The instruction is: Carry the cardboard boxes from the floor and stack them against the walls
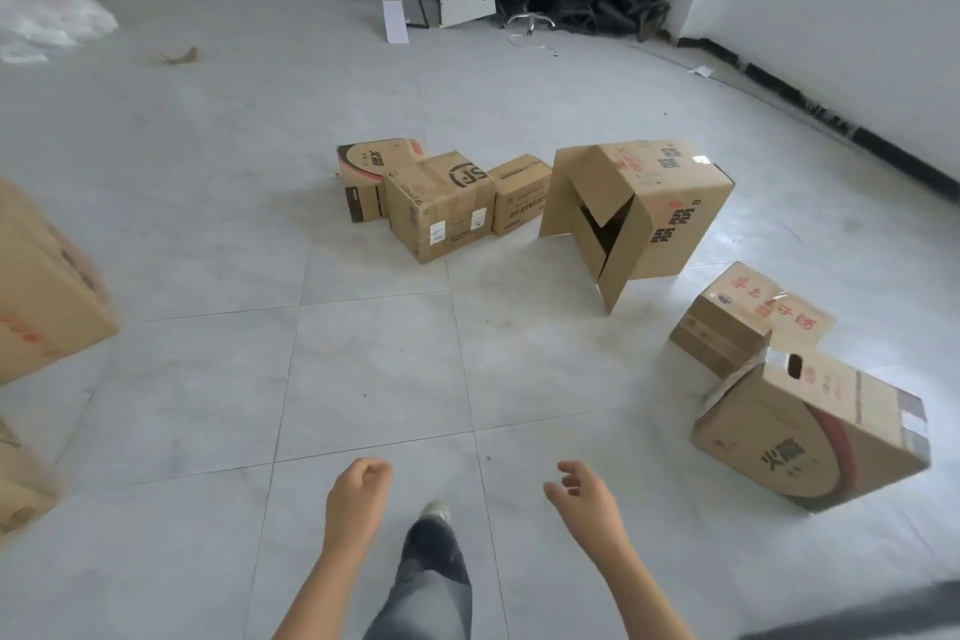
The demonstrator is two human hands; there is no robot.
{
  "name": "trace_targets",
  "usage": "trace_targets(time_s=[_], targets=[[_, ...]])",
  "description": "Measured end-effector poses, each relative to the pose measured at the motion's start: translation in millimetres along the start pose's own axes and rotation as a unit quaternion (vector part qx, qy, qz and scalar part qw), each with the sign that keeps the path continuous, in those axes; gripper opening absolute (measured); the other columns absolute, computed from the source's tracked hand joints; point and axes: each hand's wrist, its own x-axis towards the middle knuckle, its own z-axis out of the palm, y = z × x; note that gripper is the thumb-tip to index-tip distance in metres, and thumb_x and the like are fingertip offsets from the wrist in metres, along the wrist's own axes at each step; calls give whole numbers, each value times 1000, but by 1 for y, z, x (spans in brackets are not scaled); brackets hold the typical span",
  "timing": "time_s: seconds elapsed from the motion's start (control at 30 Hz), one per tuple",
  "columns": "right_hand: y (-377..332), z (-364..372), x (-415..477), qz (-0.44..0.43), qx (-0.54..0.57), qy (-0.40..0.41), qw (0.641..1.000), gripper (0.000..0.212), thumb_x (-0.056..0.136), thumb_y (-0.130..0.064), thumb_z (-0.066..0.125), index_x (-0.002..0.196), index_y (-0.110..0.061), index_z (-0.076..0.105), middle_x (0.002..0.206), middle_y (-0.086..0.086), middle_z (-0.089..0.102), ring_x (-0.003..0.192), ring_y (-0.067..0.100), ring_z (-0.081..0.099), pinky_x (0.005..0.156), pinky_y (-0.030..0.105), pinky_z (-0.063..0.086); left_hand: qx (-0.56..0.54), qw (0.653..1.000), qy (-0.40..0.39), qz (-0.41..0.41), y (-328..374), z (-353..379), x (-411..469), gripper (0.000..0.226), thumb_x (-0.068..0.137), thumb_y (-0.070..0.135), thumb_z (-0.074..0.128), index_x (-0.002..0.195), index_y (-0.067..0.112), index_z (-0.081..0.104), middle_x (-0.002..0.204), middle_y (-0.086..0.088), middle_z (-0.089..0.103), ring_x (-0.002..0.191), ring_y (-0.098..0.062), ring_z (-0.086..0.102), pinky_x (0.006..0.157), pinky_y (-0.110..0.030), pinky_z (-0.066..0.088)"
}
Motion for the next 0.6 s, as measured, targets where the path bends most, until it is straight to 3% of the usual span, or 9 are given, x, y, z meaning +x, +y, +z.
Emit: trace_targets(time_s=[0.13, 0.33, 0.5, 0.6], targets=[[-35, -18, 70, 4, 9, 38, 999, 40, 91, -22, 55, 130, -11, 48, 114, 4, 51, 98, 14, 48, 79, 23, 36, 8, 1000, -20, 13, 48, 26, 76, 14, 90, 13, 49, 85, 5, 59, 77, -4, 56, 76, -22, 50, 61, -29, 36], [-101, -45, 166, 20, 23, 74, 997, 39, 91, -21, 55, 128, -12, 49, 115, 4, 52, 99, 15, 49, 79, 22, 37, 13, 997, -40, 60, 147, 53, 188, 13, 91, 14, 49, 83, 8, 57, 78, -3, 55, 78, -22, 49, 64, -31, 33], [-120, -64, 217, 56, 38, 90, 994, 39, 91, -20, 56, 128, -11, 49, 110, 2, 49, 104, 16, 50, 81, 23, 37, 31, 995, -77, 63, 204, 94, 242, 28, 90, 11, 48, 63, 15, 44, 62, 0, 44, 64, -19, 39, 54, -30, 29], [-114, -79, 246, 84, 41, 100, 991, 39, 92, -20, 55, 129, -9, 49, 115, 5, 52, 113, 19, 51, 84, 23, 38, 53, 992, -106, 48, 223, 127, 264, 31, 90, 11, 47, 61, 14, 40, 59, 0, 40, 57, -15, 34, 53, -30, 27]])
